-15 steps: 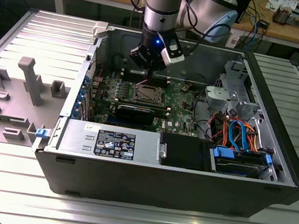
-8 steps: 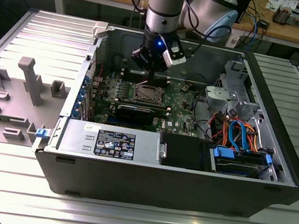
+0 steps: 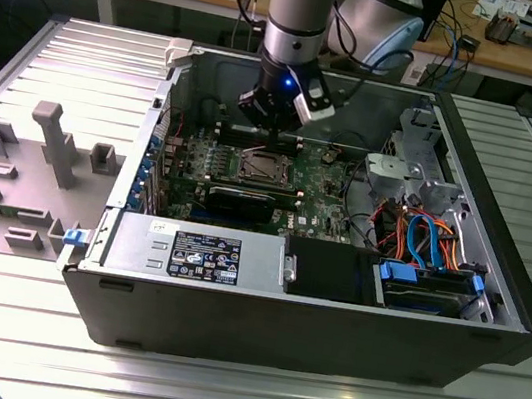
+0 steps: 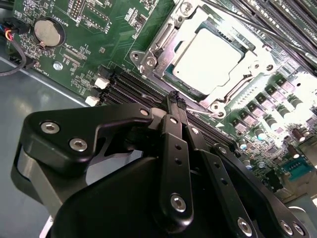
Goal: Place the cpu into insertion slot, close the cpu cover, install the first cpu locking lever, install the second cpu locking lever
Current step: 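Install the first cpu locking lever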
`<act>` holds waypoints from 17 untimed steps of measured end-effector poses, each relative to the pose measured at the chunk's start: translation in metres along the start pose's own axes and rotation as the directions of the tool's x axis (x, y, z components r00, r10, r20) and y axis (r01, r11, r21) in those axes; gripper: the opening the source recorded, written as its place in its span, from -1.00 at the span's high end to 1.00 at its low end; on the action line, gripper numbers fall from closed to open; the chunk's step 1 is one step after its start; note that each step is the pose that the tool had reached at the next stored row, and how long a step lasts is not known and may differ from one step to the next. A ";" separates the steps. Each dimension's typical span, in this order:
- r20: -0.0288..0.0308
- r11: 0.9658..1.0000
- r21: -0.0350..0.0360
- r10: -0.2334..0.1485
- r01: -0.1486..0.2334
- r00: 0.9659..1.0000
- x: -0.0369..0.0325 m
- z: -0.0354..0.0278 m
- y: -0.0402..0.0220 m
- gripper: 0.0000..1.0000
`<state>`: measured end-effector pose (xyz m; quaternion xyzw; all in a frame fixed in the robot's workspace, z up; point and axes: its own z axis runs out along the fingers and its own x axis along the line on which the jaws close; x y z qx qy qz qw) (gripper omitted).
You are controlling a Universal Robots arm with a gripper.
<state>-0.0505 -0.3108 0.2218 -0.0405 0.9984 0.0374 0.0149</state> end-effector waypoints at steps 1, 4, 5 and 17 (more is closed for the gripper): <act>0.000 1.000 0.000 0.000 0.000 1.000 -0.0005 0.0004 0.0001 0.79; 0.000 1.000 0.000 0.000 0.000 1.000 -0.0020 0.0020 0.0006 0.79; 0.000 1.000 0.000 0.000 0.000 1.000 -0.0024 0.0025 0.0007 0.79; 0.000 1.000 0.000 0.000 0.000 1.000 -0.0085 0.0112 0.0025 0.79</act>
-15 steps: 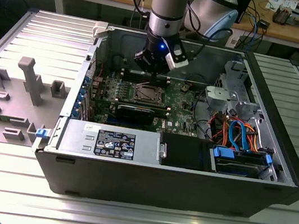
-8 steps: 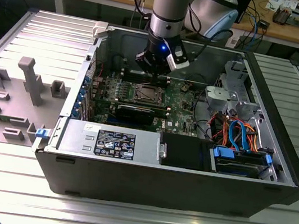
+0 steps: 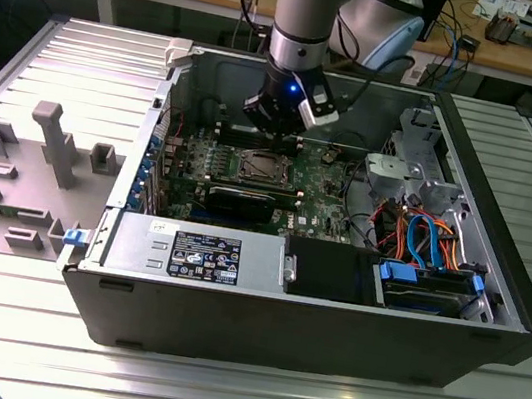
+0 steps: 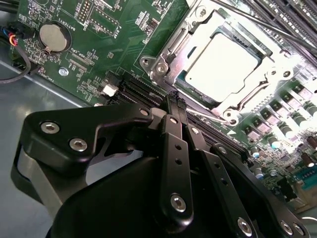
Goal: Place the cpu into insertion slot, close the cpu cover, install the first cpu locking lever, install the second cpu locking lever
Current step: 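Install the first cpu locking lever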
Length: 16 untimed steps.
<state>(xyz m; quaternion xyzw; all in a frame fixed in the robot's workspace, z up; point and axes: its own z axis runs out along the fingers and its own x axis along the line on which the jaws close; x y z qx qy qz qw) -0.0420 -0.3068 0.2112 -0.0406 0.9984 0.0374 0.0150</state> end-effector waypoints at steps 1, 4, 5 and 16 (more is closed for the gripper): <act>0.000 1.000 0.000 0.000 0.000 1.000 -0.0002 0.0012 -0.0001 0.79; 0.000 1.000 0.000 0.000 0.000 1.000 -0.0008 0.0038 -0.0003 0.79; 0.000 1.000 0.000 0.000 0.000 1.000 -0.0009 0.0044 -0.0004 0.79; 0.000 1.000 0.000 0.000 0.000 1.000 -0.0012 0.0056 -0.0005 0.79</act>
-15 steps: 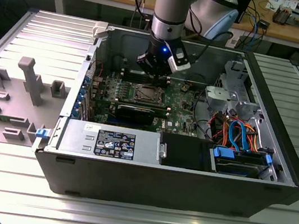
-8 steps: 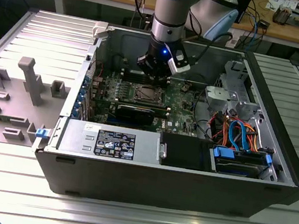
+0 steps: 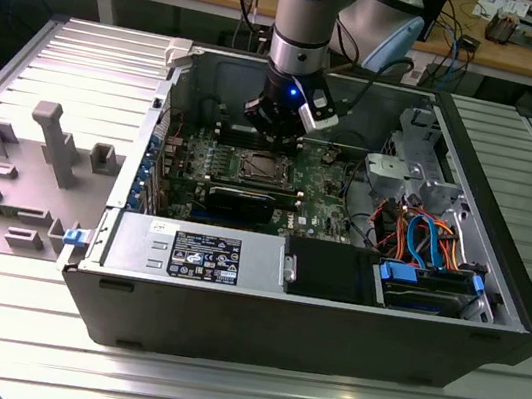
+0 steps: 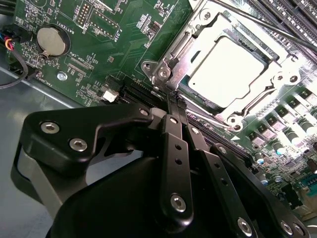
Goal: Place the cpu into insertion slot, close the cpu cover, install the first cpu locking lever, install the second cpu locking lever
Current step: 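Install the first cpu locking lever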
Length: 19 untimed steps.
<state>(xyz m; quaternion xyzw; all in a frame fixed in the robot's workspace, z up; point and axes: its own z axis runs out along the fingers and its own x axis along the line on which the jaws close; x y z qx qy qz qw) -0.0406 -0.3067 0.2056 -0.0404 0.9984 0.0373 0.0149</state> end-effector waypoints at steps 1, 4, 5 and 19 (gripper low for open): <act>0.000 1.000 0.000 0.000 0.000 1.000 0.0000 0.0000 0.0000 0.79; 0.000 1.000 0.000 0.000 0.000 1.000 -0.0001 -0.0007 0.0001 0.79; 0.000 1.000 0.000 0.000 0.000 1.000 -0.0001 -0.0014 0.0001 0.79; -0.002 1.000 0.020 -0.001 0.001 1.000 -0.0030 -0.0010 0.0016 0.79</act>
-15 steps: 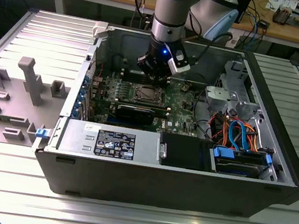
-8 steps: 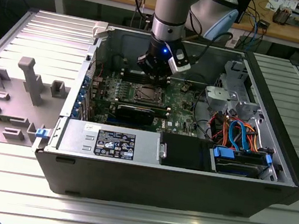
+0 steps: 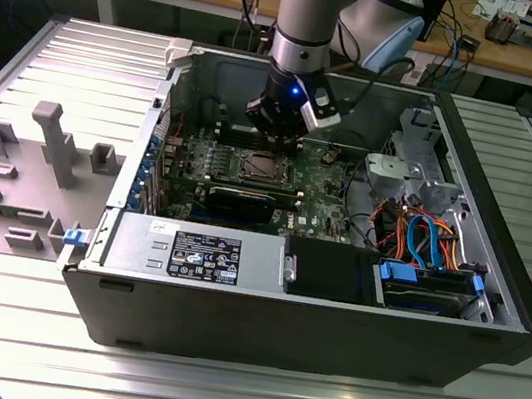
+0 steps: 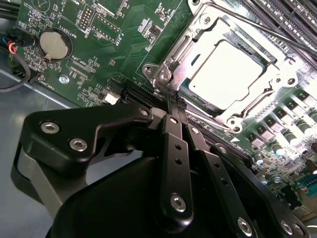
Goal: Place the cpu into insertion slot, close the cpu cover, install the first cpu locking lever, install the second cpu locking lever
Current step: 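Install the first cpu locking lever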
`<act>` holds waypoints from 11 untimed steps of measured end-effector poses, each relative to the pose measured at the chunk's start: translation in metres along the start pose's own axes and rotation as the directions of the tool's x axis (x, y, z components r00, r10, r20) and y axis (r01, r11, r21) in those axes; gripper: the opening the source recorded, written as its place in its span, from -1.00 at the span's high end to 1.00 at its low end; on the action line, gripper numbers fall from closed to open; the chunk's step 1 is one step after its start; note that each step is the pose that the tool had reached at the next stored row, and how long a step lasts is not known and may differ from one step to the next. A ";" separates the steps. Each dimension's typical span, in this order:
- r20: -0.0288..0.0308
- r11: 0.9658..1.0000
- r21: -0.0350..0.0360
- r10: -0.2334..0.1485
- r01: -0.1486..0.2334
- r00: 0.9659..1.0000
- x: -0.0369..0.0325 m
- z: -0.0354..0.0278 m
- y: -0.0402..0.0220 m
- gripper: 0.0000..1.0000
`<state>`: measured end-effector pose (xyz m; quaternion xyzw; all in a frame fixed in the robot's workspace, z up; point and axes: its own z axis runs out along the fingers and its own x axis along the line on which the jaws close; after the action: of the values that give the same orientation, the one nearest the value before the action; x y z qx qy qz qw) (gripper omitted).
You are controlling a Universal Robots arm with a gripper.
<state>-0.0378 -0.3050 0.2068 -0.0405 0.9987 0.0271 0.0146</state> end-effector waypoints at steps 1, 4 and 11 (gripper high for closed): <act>0.000 1.000 0.001 0.000 0.000 1.000 -0.0004 0.0004 0.0002 0.79; 0.000 1.000 0.002 0.000 0.000 1.000 -0.0004 0.0009 0.0002 0.79; 0.000 1.000 0.002 0.000 0.000 1.000 0.0025 0.0012 0.0003 0.79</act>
<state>-0.0403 -0.3048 0.2055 -0.0406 0.9987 0.0262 0.0145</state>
